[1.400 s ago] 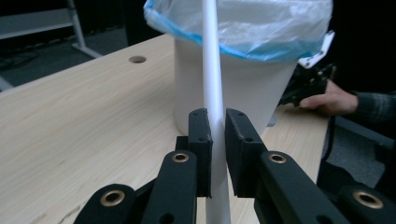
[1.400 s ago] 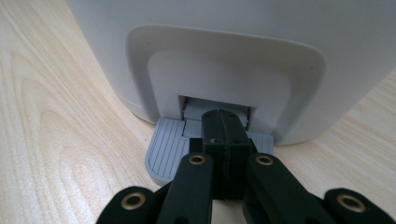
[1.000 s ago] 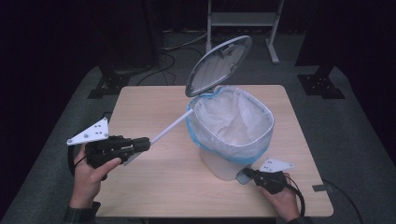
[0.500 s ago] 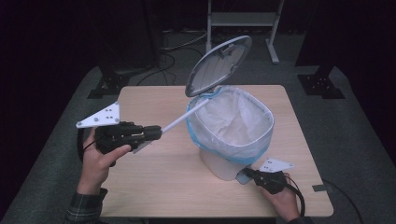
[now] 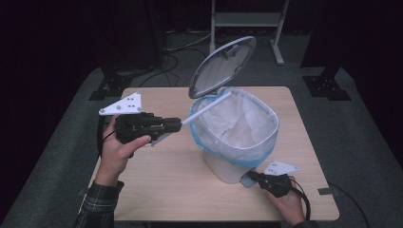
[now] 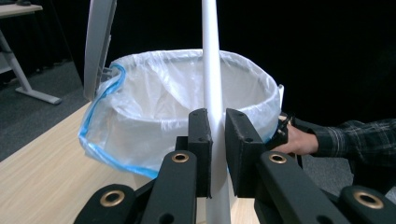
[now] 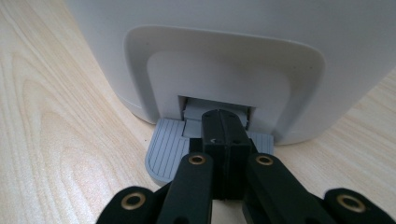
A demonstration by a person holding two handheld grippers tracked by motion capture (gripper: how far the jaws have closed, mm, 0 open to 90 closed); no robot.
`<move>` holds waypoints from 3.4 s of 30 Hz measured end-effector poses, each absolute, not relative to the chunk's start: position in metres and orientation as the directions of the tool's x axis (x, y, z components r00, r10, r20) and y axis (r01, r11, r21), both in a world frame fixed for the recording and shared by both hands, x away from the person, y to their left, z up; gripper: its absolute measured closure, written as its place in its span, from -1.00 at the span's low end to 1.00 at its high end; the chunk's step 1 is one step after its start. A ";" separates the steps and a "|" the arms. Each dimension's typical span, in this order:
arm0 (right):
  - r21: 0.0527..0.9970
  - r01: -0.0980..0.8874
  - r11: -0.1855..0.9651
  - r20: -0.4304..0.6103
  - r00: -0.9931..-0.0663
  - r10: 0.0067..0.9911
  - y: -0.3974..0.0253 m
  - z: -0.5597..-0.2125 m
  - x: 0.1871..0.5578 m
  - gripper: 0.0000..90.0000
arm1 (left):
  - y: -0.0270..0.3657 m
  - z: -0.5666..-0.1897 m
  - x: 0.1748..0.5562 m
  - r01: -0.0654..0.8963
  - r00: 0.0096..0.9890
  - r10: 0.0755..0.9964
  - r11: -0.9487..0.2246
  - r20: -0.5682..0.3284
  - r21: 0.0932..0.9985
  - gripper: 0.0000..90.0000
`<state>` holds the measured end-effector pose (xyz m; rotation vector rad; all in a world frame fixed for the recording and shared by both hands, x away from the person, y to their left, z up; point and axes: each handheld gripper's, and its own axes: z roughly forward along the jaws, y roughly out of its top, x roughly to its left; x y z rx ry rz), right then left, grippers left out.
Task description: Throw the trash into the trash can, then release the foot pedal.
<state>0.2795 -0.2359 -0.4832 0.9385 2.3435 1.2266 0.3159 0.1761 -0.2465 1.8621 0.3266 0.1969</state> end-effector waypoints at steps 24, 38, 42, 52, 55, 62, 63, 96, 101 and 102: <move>0.819 0.402 0.409 0.014 -0.727 0.687 -0.236 -0.483 0.280 0.99 | 0.119 -0.234 0.344 0.108 0.957 0.290 -0.313 -0.014 0.944 0.80; 0.820 0.403 0.407 0.017 -0.727 0.686 -0.237 -0.483 0.280 0.99 | 0.103 -0.230 0.353 0.101 0.956 0.293 -0.338 0.002 0.936 0.79; 0.819 0.403 0.407 0.016 -0.727 0.687 -0.236 -0.483 0.280 0.99 | 0.103 -0.230 0.354 0.104 0.955 0.298 -0.334 0.000 0.937 0.79; 0.819 0.403 0.408 0.016 -0.727 0.687 -0.236 -0.483 0.280 1.00 | 0.102 -0.231 0.355 0.107 0.955 0.298 -0.334 -0.003 0.936 0.79; 0.820 0.403 0.407 0.016 -0.727 0.686 -0.236 -0.483 0.280 0.99 | 0.102 -0.231 0.355 0.108 0.954 0.299 -0.328 -0.005 0.938 0.78; 0.820 0.403 0.408 0.016 -0.727 0.687 -0.236 -0.483 0.280 0.99 | 0.102 -0.229 0.355 0.106 0.954 0.301 -0.325 -0.004 0.940 0.79; 0.820 0.403 0.408 0.015 -0.727 0.687 -0.236 -0.483 0.280 1.00 | 0.102 -0.229 0.355 0.106 0.954 0.301 -0.326 -0.003 0.939 0.79; 0.829 0.382 0.408 0.005 -0.735 0.678 -0.242 -0.471 0.277 0.99 | 0.149 -0.281 0.319 0.163 0.935 0.354 -0.349 -0.031 0.923 0.52; 0.851 0.368 0.375 0.014 -0.730 0.684 -0.247 -0.462 0.271 0.99 | 0.154 -0.289 0.312 0.165 0.934 0.356 -0.353 -0.030 0.921 0.42; 0.852 0.368 0.373 0.015 -0.729 0.685 -0.248 -0.461 0.270 0.99 | 0.154 -0.290 0.311 0.165 0.933 0.359 -0.358 -0.028 0.919 0.39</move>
